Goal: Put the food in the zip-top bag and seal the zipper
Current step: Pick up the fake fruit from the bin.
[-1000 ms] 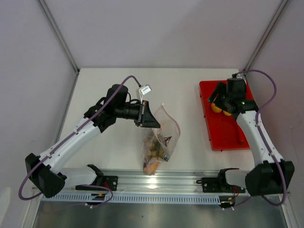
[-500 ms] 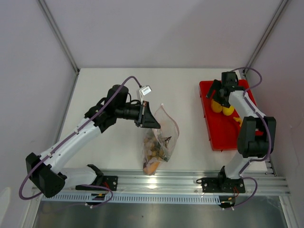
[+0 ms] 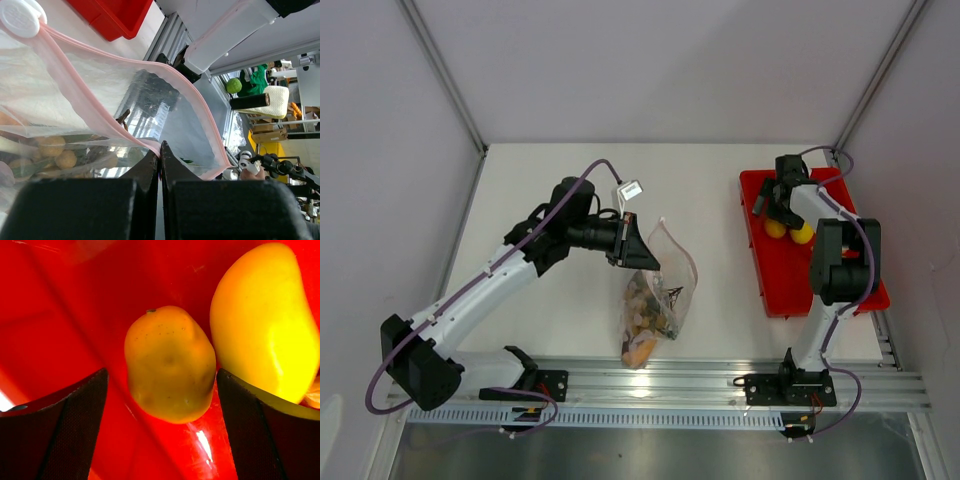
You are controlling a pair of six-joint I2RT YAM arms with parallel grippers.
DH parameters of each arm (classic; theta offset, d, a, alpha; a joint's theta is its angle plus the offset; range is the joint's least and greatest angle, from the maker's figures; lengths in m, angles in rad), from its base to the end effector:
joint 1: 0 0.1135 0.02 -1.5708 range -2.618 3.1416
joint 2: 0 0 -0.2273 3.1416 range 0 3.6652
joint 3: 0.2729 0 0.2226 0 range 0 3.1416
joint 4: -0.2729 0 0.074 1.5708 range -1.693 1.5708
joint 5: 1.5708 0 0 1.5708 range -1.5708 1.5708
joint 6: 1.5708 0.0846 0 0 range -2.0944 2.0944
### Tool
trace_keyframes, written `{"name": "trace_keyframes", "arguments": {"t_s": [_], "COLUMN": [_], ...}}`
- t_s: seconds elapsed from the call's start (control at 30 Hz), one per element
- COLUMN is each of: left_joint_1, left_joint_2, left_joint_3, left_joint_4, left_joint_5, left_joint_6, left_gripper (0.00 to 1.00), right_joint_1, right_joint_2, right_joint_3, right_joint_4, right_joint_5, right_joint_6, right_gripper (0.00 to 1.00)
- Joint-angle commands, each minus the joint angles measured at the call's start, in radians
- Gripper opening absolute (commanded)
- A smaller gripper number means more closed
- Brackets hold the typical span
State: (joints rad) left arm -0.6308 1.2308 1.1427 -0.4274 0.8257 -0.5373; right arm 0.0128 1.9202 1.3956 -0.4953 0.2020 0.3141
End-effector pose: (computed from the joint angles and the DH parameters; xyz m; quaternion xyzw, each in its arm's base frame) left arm 0.1873 -0.2138 0.3039 0.2388 0.7811 -0.5435 0.1936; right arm 0.3957 -0.0119 0.1380 0.1708 0.9424 -0.0517 0.2828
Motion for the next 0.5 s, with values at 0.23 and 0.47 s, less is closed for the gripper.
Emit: {"name": "trace_keyframes", "arguments": {"t_s": [0.23,0.47], "left_joint_1": [0.016,0.017], "left_joint_2": [-0.007,-0.017], "left_joint_3": [0.012,0.014], "left_joint_4": [0.027,0.012], "left_joint_5": [0.036,0.026], "left_joint_6": [0.033,0.036], "left_gripper": [0.01,0.0], "right_joint_1": [-0.002,0.015], "right_joint_2": [0.063,-0.1], "right_joint_3": [0.059,0.04], "right_joint_4": [0.038,0.002], "right_joint_5": [0.043,0.04], "right_joint_6": [-0.021,0.011], "right_gripper": [0.72,0.19]}}
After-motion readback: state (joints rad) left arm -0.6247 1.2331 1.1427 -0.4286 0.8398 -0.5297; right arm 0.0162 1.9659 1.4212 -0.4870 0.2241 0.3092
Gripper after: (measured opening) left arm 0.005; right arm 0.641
